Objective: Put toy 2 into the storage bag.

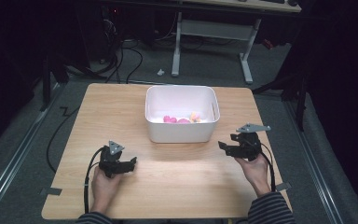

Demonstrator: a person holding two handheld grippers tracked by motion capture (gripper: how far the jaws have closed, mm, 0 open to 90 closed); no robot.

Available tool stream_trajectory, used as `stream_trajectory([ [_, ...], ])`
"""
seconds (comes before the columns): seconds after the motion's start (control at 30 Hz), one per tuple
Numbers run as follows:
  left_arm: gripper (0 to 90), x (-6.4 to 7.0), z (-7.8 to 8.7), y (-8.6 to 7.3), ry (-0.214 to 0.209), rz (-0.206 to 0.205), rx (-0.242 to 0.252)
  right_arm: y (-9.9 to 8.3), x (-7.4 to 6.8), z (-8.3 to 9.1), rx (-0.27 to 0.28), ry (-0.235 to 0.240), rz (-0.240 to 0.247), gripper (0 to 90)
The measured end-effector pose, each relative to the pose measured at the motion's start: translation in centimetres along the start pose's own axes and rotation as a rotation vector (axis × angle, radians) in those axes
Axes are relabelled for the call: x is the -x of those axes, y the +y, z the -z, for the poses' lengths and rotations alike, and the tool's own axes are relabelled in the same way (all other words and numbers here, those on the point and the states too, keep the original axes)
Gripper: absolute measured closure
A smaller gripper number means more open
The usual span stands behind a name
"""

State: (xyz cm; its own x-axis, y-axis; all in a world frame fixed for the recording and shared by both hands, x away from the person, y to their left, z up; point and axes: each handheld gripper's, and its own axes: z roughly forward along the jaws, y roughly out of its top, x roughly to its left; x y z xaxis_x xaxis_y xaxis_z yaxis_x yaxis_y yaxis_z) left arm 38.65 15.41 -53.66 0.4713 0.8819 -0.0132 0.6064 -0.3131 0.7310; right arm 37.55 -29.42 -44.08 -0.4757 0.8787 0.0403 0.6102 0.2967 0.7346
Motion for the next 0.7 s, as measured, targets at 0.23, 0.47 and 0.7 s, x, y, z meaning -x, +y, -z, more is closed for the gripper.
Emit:
stream_trajectory([
  [0.23, 17.6, 0.0, 0.0, 0.0, 0.0, 0.0, 0.0, -5.4, 2.0, -2.8, -0.025, -0.053, -0.101, 37.2],
  [0.47, 17.6, 0.0, 0.0, 0.0, 0.001, 0.0, 0.0, -7.9, 2.5, -4.1, -0.02, -0.117, -0.098, 36.6],
  [0.7, 17.6, 0.0, 0.0, 0.0, 0.002, 0.0, 0.0, -8.1, 1.9, -4.3, -0.018, -0.141, -0.052, 31.9],
])
